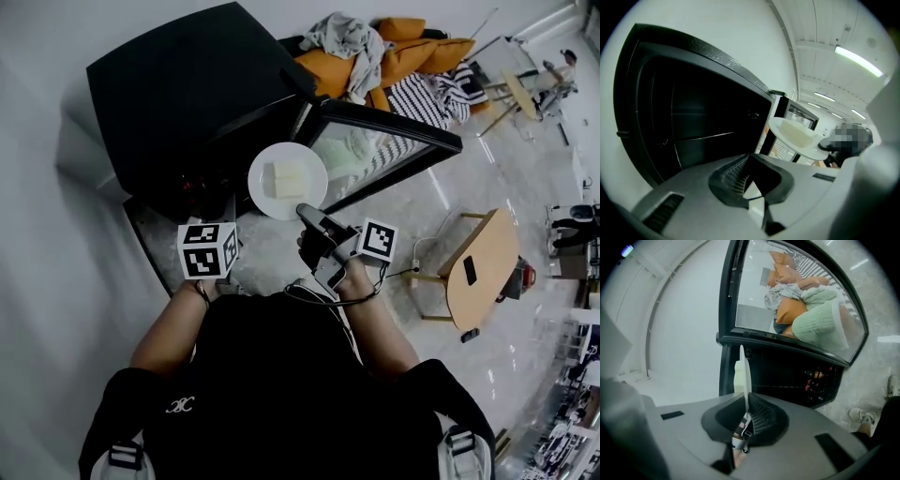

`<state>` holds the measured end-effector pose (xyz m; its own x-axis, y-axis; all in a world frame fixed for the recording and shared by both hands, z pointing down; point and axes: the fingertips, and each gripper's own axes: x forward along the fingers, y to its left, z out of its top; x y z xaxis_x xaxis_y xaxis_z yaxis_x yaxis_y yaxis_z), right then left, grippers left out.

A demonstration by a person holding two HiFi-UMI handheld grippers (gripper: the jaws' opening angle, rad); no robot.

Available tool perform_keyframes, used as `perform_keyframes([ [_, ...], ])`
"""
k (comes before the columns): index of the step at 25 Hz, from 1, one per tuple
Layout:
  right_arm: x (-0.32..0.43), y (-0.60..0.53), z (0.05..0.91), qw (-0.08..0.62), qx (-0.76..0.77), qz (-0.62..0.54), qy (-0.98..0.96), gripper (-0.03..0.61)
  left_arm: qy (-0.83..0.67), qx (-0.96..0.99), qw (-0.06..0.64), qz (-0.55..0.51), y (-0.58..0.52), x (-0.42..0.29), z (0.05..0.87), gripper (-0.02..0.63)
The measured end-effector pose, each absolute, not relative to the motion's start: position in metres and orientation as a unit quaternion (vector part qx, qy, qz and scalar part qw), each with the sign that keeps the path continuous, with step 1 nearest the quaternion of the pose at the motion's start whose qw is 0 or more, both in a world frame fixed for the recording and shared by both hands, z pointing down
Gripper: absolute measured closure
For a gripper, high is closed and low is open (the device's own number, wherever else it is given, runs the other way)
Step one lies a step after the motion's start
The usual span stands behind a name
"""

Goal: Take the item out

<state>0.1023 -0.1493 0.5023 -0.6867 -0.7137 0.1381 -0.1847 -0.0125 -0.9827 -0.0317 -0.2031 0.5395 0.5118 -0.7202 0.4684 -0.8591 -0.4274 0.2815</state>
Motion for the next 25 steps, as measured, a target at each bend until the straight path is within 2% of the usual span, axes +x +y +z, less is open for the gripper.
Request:
perform_keyframes([
  [12, 0.187, -0.131, 0.493, 0.219, -0.354, -0.624, 0.661, 0.555, -0.453, 0.844, 0.238, 0.159, -0.192, 0.052, 0.510, 0.604],
  [25, 0.191, -0.138, 0.487, 0.234, -0.319, -0.643, 0.656, 0.555, -0.462, 0.841, 0.229, 0.161, -0.195, 0.063, 0.497, 0.604],
])
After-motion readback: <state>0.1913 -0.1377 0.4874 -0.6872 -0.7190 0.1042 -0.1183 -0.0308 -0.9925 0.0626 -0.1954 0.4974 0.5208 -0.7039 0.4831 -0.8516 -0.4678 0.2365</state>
